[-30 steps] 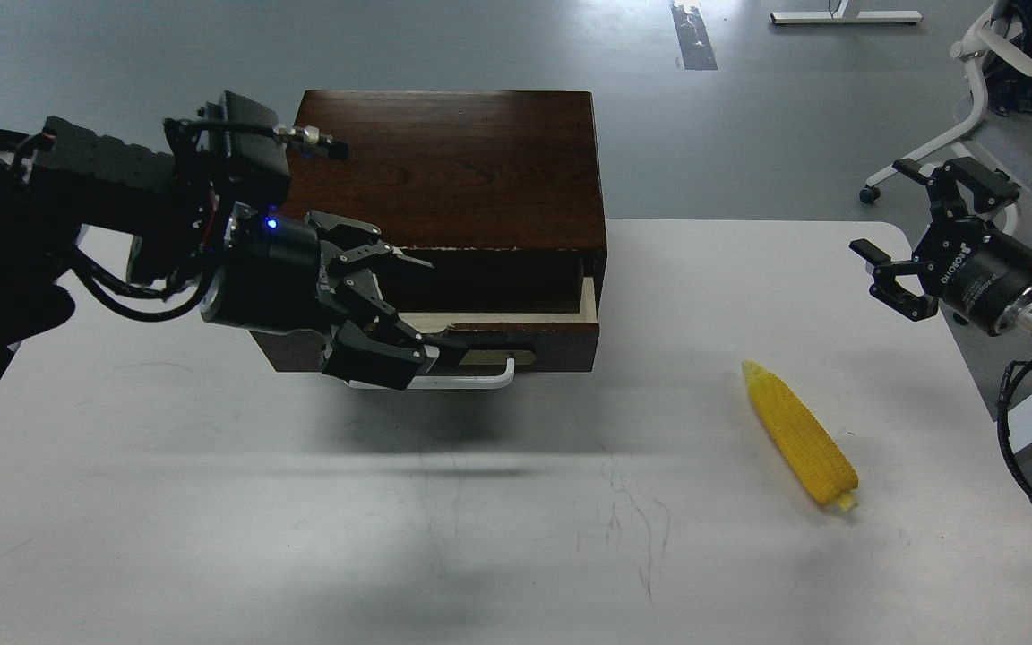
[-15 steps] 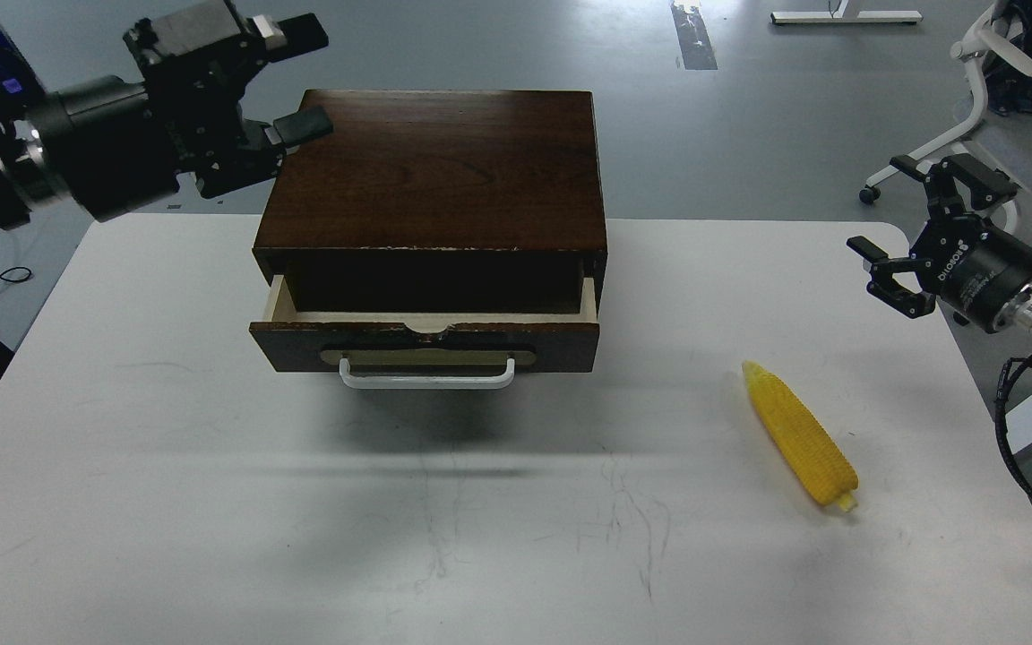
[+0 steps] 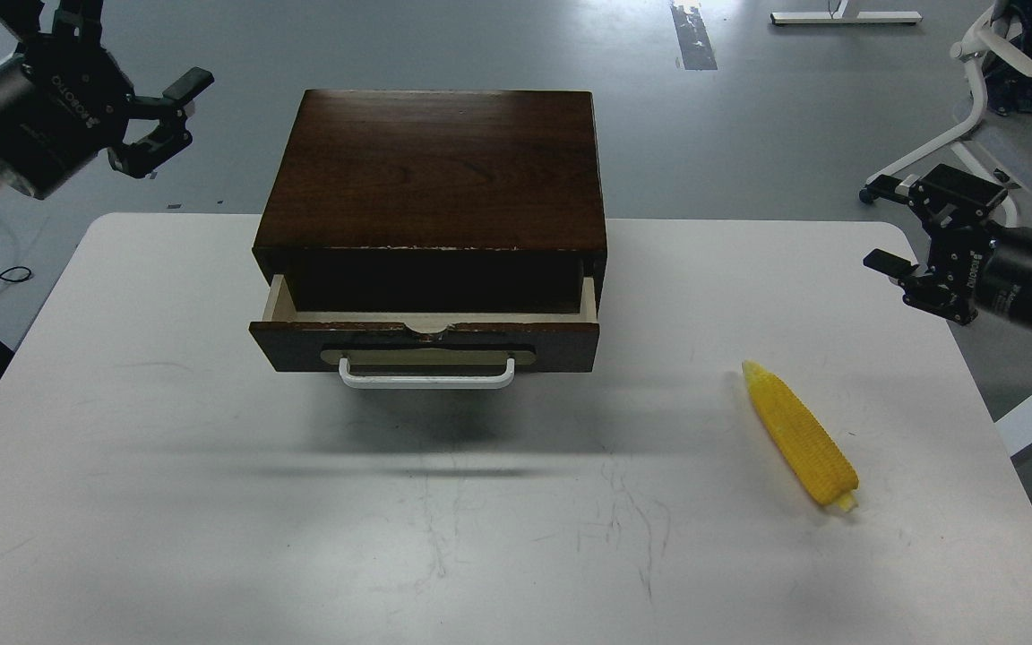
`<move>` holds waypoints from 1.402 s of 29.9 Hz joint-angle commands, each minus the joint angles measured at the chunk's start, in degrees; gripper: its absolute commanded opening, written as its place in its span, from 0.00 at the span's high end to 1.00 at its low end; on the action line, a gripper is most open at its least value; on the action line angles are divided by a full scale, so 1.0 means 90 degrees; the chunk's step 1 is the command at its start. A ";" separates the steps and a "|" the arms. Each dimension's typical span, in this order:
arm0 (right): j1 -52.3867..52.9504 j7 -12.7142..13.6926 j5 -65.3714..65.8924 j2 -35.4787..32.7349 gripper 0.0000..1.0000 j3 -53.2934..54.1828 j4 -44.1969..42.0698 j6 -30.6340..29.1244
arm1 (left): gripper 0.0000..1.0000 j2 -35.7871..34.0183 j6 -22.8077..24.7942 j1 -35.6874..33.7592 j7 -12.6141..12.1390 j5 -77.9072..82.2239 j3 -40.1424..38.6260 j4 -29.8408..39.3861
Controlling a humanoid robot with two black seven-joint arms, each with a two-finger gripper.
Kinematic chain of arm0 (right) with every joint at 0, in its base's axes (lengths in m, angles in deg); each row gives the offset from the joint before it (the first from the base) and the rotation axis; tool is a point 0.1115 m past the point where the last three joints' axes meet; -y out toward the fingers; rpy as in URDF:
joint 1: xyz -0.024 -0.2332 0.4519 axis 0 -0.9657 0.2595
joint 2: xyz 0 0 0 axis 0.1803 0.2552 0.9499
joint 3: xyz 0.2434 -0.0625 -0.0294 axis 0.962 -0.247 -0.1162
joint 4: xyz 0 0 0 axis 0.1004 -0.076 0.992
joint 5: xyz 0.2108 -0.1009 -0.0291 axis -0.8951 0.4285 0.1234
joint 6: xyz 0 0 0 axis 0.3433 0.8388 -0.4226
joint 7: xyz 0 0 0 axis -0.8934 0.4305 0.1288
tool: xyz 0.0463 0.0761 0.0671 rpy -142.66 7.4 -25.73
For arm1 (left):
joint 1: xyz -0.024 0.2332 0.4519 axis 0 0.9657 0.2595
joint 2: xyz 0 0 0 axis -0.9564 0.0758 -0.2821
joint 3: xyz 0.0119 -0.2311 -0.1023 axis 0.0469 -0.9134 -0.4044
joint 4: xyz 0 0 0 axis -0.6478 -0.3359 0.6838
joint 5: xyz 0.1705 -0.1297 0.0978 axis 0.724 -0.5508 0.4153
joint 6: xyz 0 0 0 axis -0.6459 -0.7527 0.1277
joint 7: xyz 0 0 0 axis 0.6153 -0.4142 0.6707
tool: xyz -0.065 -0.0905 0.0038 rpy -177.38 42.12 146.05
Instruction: Put corn in drawer with both arms
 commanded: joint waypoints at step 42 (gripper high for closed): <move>0.0390 0.0000 0.6022 0.1284 0.54 -0.1771 -0.0018 0.0231 | 0.01 0.0130 -0.0065 0.0049 0.0001 -0.0005 -0.0316 0.0018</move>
